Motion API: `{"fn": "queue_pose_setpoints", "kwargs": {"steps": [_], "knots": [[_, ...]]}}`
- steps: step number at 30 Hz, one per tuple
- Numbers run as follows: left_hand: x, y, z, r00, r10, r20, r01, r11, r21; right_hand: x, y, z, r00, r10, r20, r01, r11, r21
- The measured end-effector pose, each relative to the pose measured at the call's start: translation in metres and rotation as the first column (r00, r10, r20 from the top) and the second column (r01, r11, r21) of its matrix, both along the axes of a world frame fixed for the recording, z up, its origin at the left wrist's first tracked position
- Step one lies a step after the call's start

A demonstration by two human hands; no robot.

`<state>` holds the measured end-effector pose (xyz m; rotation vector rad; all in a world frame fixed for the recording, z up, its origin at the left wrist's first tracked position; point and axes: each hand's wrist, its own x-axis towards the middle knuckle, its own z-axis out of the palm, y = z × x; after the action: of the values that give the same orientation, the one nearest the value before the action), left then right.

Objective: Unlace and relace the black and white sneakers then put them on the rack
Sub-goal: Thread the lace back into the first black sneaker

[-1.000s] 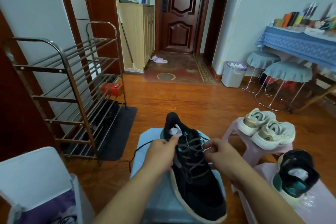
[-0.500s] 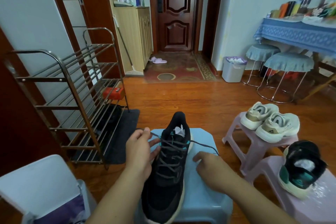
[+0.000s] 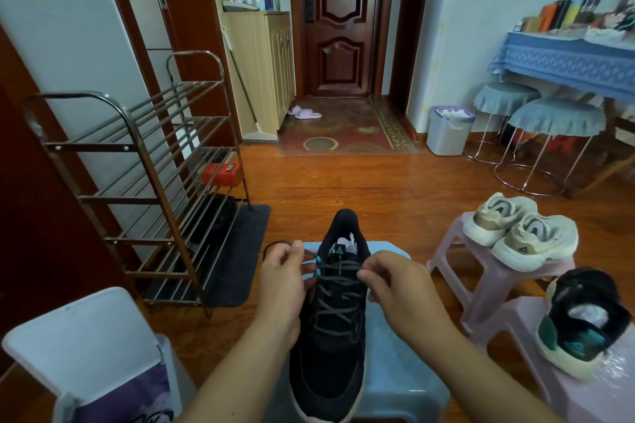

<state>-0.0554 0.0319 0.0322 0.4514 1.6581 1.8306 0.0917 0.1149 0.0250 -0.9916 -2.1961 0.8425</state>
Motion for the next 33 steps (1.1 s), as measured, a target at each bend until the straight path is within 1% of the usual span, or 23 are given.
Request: {"fn": "queue_pose_setpoints", "kwargs": {"steps": [2, 4, 6, 7, 9, 10, 11, 13, 14, 16, 17, 18, 21, 23, 25, 27, 28, 31, 33], "knots": [[-0.001, 0.002, -0.003, 0.999, 0.024, 0.035, -0.024, 1.0, -0.008, -0.003, 0.0, -0.001, 0.994, -0.072, -0.082, 0.059, 0.988, -0.145], [-0.005, 0.003, -0.006, 0.983, 0.081, 0.162, -0.083, 0.997, 0.001, -0.007, -0.003, -0.001, 0.979, -0.134, -0.15, 0.08, 0.944, -0.321], [-0.01, 0.001, -0.007, 0.949, 0.119, 0.291, -0.125, 0.992, 0.003, -0.009, -0.003, 0.0, 0.978, -0.147, -0.149, 0.072, 0.904, -0.42], [-0.013, -0.001, -0.007, 0.935, 0.124, 0.333, -0.134, 0.991, 0.007, -0.009, -0.002, 0.0, 0.98, -0.146, -0.136, 0.07, 0.889, -0.453], [-0.015, -0.003, -0.006, 0.924, 0.116, 0.365, -0.131, 0.991, 0.018, -0.008, -0.002, 0.002, 0.982, -0.148, -0.119, 0.064, 0.848, -0.526], [-0.016, -0.004, -0.004, 0.934, 0.107, 0.342, -0.117, 0.993, 0.009, -0.007, -0.001, 0.002, 0.981, -0.152, -0.118, 0.057, 0.816, -0.575], [-0.016, -0.005, -0.004, 0.956, 0.094, 0.278, -0.092, 0.996, -0.023, -0.006, -0.001, 0.002, 0.979, -0.158, -0.129, 0.044, 0.78, -0.624], [-0.013, -0.008, -0.004, 0.995, 0.004, 0.101, 0.008, 0.993, -0.115, -0.005, 0.0, 0.003, 0.969, -0.186, -0.162, 0.027, 0.732, -0.681], [-0.01, -0.01, -0.005, 0.997, -0.071, 0.019, 0.073, 0.985, -0.157, -0.006, 0.001, 0.004, 0.967, -0.195, -0.161, 0.035, 0.736, -0.676], [-0.002, -0.012, -0.005, 0.97, -0.22, -0.1, 0.191, 0.951, -0.242, -0.008, 0.002, 0.007, 0.97, -0.203, -0.13, 0.07, 0.754, -0.653], [0.002, -0.011, -0.005, 0.952, -0.266, -0.152, 0.215, 0.934, -0.287, -0.01, 0.002, 0.008, 0.974, -0.198, -0.11, 0.08, 0.754, -0.652], [0.005, -0.008, -0.006, 0.943, -0.276, -0.188, 0.208, 0.926, -0.314, -0.012, 0.002, 0.008, 0.98, -0.18, -0.09, 0.078, 0.752, -0.655], [0.01, 0.0, -0.006, 0.94, -0.235, -0.246, 0.144, 0.93, -0.34, -0.018, 0.0, 0.003, 0.99, -0.127, -0.068, 0.051, 0.75, -0.66], [0.012, 0.004, -0.007, 0.939, -0.207, -0.274, 0.1, 0.928, -0.358, -0.02, -0.002, 0.0, 0.981, -0.17, -0.095, 0.065, 0.744, -0.665], [0.012, 0.005, -0.008, 0.911, -0.196, -0.362, 0.041, 0.919, -0.393, -0.022, -0.003, 0.001, 0.965, -0.234, -0.117, 0.098, 0.738, -0.668], [0.01, 0.003, -0.006, 0.866, -0.195, -0.46, -0.024, 0.904, -0.428, -0.022, -0.004, 0.002, 0.962, -0.252, -0.106, 0.131, 0.766, -0.63], [0.009, 0.002, -0.005, 0.853, -0.2, -0.482, -0.039, 0.897, -0.44, -0.023, -0.004, 0.002, 0.964, -0.247, -0.097, 0.14, 0.784, -0.605], [0.007, -0.001, -0.004, 0.85, -0.22, -0.479, -0.01, 0.902, -0.432, -0.02, -0.001, 0.005, 0.977, -0.203, -0.07, 0.131, 0.822, -0.554], [0.005, -0.005, -0.006, 0.873, -0.258, -0.414, 0.08, 0.912, -0.402, -0.014, 0.001, 0.007, 0.99, -0.125, -0.065, 0.067, 0.825, -0.56]]}}
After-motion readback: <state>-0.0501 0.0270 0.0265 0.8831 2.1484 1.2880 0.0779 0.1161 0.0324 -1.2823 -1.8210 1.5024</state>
